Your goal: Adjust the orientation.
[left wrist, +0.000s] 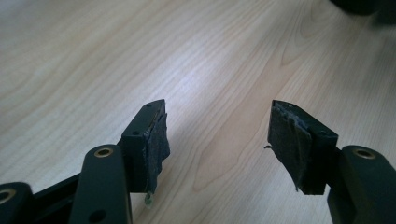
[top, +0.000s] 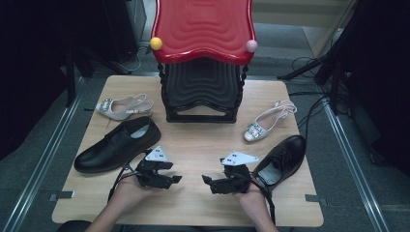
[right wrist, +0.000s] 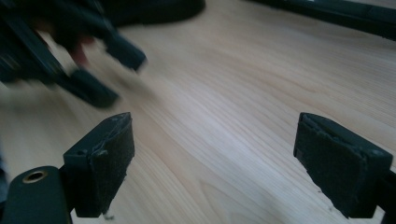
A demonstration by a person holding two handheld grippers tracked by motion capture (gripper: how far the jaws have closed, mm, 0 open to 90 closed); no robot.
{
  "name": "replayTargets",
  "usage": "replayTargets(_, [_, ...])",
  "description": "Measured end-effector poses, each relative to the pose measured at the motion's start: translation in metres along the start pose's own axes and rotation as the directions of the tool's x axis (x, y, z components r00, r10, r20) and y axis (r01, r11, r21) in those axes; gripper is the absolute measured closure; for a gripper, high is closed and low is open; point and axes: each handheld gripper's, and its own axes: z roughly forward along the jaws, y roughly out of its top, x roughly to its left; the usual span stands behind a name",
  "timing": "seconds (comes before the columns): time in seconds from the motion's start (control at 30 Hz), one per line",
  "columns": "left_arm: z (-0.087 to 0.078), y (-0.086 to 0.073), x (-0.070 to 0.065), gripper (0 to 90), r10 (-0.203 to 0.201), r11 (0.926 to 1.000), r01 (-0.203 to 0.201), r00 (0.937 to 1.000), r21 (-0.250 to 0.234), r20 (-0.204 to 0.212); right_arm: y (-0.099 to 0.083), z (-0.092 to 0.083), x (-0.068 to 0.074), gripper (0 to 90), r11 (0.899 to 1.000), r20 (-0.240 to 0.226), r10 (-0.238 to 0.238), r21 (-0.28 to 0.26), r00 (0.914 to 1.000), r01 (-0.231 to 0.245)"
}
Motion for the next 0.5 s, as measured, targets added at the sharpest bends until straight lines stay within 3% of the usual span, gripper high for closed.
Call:
replayTargets(0.03, [0.0003,0.0003,0.0007,37.5,-0.008,1.0,0.008,0.9999,0.002,0.01,0.0015,-0.0021,-0.0018,13.0,0.999,-0.027,0.042,-0.024,0.9988,-0.042])
replayTargets(0.1, [0.0003,0.0008,0.0011,37.7,-0.021,0.9998,0.021,0.9995,-0.003,0.025,0.0014,-0.0039,-0.0027,13.4,0.997,-0.012,0.066,-0.027,0.9978,-0.066])
replayTargets(0.13, [0.0,0.0009,0.0012,37.7,-0.02,0.9998,0.021,0.9994,-0.006,0.029,0.0004,-0.0029,-0.001,14.0,0.999,0.035,0.044,-0.007,0.9984,-0.044])
replayTargets(0.17, [0.0,0.0009,0.0012,38.1,-0.02,0.9998,0.021,0.9994,-0.006,0.029,0.0004,-0.0029,-0.001,14.0,0.999,0.035,0.044,-0.007,0.9984,-0.044])
replayTargets(0.2, [-0.0007,0.001,0.001,39.2,-0.017,0.9998,0.017,0.9996,-0.014,0.024,-0.0008,0.0001,0.0017,14.4,0.998,0.049,0.042,0.043,0.9979,-0.044])
replayTargets(0.3, [-0.0024,0.0005,0.0033,40.5,-0.015,0.9998,0.015,0.9995,-0.015,0.029,-0.0024,0.0,0.0037,13.0,0.998,-0.033,0.031,0.058,0.9989,-0.029])
replayTargets(0.37, [-0.0034,0.0004,0.0044,40.8,-0.01,0.9999,0.01,0.9997,-0.013,0.024,-0.003,-0.0012,0.0039,14.9,0.999,-0.061,0.014,0.051,0.998,-0.011])
replayTargets(0.5, [-0.0065,-0.0001,0.0074,41.3,0.003,0.9999,-0.003,1.0,-0.014,0.006,-0.0035,0.0031,0.0053,14.6,0.997,-0.036,-0.006,0.08,0.9993,0.009])
